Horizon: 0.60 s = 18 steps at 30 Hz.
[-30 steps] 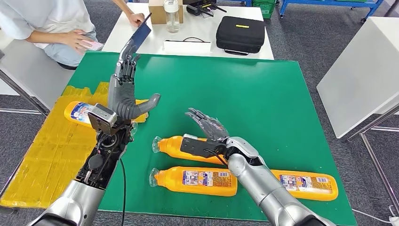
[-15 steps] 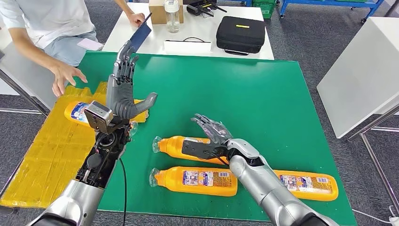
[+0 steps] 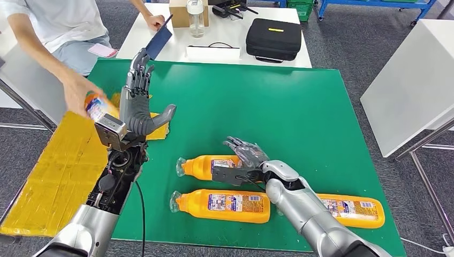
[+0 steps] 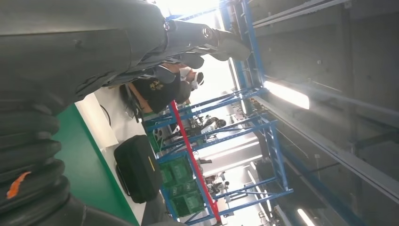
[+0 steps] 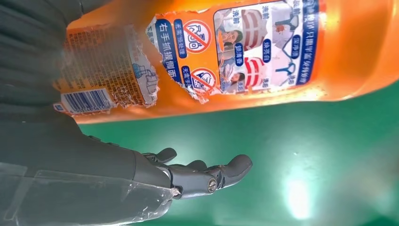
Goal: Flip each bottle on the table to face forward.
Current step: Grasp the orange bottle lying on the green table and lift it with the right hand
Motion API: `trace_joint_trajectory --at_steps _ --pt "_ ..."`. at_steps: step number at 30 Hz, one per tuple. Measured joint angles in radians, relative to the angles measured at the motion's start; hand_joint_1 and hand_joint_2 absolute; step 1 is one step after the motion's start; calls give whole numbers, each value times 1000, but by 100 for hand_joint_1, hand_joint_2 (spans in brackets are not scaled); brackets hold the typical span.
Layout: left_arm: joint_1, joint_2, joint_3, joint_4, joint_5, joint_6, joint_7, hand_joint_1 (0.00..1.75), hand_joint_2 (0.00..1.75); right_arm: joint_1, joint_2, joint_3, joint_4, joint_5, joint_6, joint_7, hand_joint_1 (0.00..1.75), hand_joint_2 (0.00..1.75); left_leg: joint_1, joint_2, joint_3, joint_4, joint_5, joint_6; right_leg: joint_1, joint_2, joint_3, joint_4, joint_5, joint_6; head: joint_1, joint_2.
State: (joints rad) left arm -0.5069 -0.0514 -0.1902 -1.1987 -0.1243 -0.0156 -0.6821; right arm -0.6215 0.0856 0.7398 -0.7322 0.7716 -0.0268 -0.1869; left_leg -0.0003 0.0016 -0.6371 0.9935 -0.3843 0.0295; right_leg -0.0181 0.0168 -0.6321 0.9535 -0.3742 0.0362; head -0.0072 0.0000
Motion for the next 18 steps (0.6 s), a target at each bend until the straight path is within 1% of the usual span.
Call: trace_joint_trajectory --at_steps 12,18 --pt "5 -14 28 22 25 -27 0 0 175 -37 -24 25 72 28 56 -21 0 175 0 0 0 0 0 0 0 0 0 0 0 0 0 0" --pt "10 -20 37 31 33 -37 0 0 175 -63 -33 35 117 37 65 -9 0 175 0 0 0 0 0 0 0 0 0 0 0 0 0 0"
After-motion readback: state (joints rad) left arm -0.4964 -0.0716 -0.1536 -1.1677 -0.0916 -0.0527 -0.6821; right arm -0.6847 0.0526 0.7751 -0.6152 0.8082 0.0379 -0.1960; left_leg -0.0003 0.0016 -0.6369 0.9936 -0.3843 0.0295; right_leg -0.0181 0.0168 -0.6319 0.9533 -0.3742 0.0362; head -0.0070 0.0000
